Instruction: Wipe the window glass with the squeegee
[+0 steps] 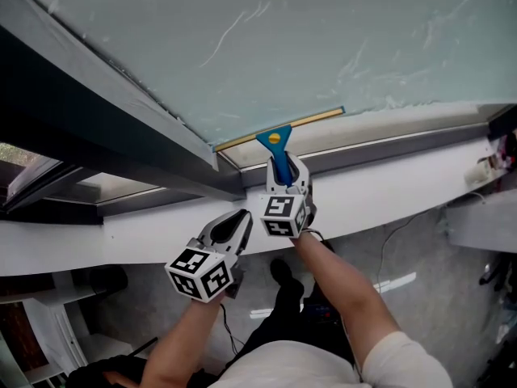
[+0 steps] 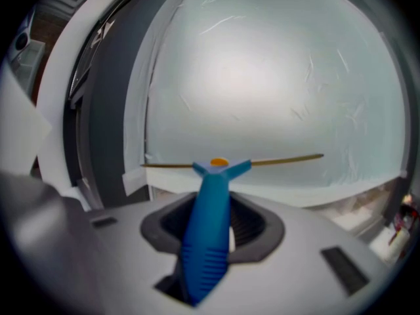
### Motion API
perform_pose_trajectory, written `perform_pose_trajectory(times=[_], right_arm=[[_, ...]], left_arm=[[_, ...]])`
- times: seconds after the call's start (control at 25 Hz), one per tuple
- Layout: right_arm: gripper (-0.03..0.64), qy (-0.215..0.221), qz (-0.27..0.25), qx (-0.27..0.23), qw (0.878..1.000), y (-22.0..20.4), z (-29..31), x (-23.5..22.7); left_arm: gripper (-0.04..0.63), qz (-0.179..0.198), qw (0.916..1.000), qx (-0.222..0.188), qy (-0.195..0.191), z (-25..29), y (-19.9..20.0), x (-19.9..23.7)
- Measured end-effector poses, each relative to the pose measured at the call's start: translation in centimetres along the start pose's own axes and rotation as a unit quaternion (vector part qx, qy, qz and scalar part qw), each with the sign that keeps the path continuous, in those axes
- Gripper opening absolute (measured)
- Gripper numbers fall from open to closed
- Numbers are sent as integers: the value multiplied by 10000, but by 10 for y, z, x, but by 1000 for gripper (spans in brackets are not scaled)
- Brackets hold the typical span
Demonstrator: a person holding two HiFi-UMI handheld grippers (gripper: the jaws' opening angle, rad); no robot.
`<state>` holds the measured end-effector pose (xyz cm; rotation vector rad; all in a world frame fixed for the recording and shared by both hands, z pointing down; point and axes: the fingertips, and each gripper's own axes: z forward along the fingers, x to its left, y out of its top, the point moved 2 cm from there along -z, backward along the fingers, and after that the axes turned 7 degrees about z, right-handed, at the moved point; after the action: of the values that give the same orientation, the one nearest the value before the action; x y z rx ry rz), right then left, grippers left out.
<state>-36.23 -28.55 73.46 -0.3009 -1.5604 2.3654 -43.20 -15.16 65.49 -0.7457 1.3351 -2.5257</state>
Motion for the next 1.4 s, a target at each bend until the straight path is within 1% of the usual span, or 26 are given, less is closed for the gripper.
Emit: perform_pose_trajectory(times=[0.12, 0.72, 1.0, 1.12, 1.4], right_arm=[[150, -19, -66, 63, 10000, -8, 2, -2], [150, -101, 195, 825, 9964, -54, 12, -20], [150, -9, 285, 1090, 9936, -61, 0, -24], [150, 103, 366, 1212, 9919, -63, -9, -24], [150, 183, 401, 1366, 9896, -60, -36, -30]], left_arm=[[52, 4, 10000, 17, 24, 1, -1, 3], [52, 23, 10000, 62, -16, 6, -6, 2], [52, 66, 9999, -17, -89, 9, 0, -2], [52, 34, 9999, -34, -109, 9, -1, -4], [52, -46, 9997, -123, -195, 7, 3, -15]])
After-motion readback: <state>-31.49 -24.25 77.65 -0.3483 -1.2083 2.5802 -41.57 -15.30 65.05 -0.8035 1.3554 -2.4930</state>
